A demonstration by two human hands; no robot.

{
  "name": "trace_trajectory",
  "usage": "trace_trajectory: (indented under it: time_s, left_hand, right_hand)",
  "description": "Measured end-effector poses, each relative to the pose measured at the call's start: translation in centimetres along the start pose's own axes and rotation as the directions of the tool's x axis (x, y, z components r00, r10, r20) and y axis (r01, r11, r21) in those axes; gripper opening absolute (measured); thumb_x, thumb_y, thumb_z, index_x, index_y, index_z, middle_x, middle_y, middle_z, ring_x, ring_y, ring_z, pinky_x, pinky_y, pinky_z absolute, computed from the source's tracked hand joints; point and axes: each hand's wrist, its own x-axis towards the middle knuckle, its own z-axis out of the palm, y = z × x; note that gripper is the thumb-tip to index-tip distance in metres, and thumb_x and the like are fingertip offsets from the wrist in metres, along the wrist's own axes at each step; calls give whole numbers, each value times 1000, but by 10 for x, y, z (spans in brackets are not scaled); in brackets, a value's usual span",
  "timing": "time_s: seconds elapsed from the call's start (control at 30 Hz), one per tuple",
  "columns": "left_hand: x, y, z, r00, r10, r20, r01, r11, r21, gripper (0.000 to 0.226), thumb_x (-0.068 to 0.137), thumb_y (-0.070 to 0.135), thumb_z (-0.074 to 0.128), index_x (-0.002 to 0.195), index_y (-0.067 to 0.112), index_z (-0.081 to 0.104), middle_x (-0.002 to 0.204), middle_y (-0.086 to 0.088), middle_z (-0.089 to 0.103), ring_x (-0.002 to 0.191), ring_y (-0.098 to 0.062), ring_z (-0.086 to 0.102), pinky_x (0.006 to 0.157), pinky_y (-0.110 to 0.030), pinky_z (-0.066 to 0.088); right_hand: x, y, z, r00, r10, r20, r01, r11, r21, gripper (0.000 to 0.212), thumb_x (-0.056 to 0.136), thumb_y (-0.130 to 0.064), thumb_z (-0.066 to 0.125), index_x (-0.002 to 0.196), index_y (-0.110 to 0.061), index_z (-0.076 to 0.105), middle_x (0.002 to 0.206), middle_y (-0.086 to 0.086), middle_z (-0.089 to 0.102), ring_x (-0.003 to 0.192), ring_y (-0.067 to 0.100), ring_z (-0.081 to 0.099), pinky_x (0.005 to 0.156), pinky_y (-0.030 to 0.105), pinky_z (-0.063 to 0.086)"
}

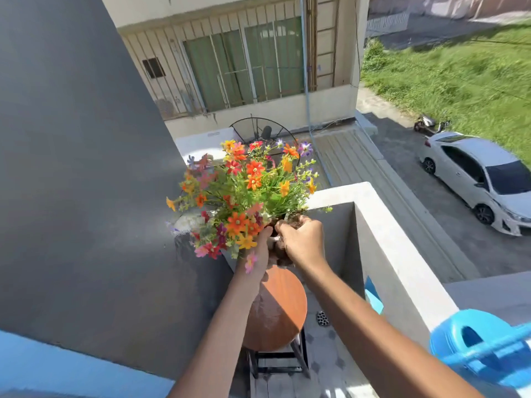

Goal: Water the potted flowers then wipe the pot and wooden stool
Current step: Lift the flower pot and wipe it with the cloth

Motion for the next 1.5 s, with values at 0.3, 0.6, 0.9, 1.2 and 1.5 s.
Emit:
trace_trajectory:
  time_s: [0.3,0.6,0.9,1.2,1.5]
  left_hand:
    - [-79,74,-15,990,28,135,-4,985,-172,22,93,21,41,78,10,52,53,-7,52,34,-11,27,39,-18,14]
    - [-105,83,-22,975,-36,219,112,932,-344,18,93,14,46,77,9,53,57,-8,46,36,-10,28,32,-19,20]
    - [-95,91,-29,987,-41,154,101,909,-403,22,93,17,45,72,11,44,55,-8,48,33,-10,30,32,-18,19]
    - [-98,95,-21,984,-18,177,76,943,-325,22,96,14,40,77,8,47,58,-6,44,36,-8,27,29,-16,18]
    - [-101,88,-19,983,-6,182,76,923,-378,26,96,10,41,72,8,51,58,-6,48,39,-8,30,33,-18,19]
  right_hand:
    - [6,31,-11,977,-215,0,213,968,-130,19,85,-24,53,67,-20,53,66,1,56,61,17,52,60,36,51]
    - [51,39,-29,929,-349,-125,304,909,-284,24,93,-6,51,114,-11,62,111,8,62,101,18,59,85,22,44]
    - [-18,59,-5,909,-417,1,392,853,-345,13,86,-13,55,89,-22,63,97,5,63,89,19,58,76,17,49]
    - [11,20,1,847,-528,-61,494,824,-278,17,88,-12,58,101,-7,67,101,9,65,94,16,61,83,28,47]
    - [63,44,-23,932,-358,-62,339,918,-205,15,93,-1,53,107,0,60,103,16,66,85,8,58,73,18,51]
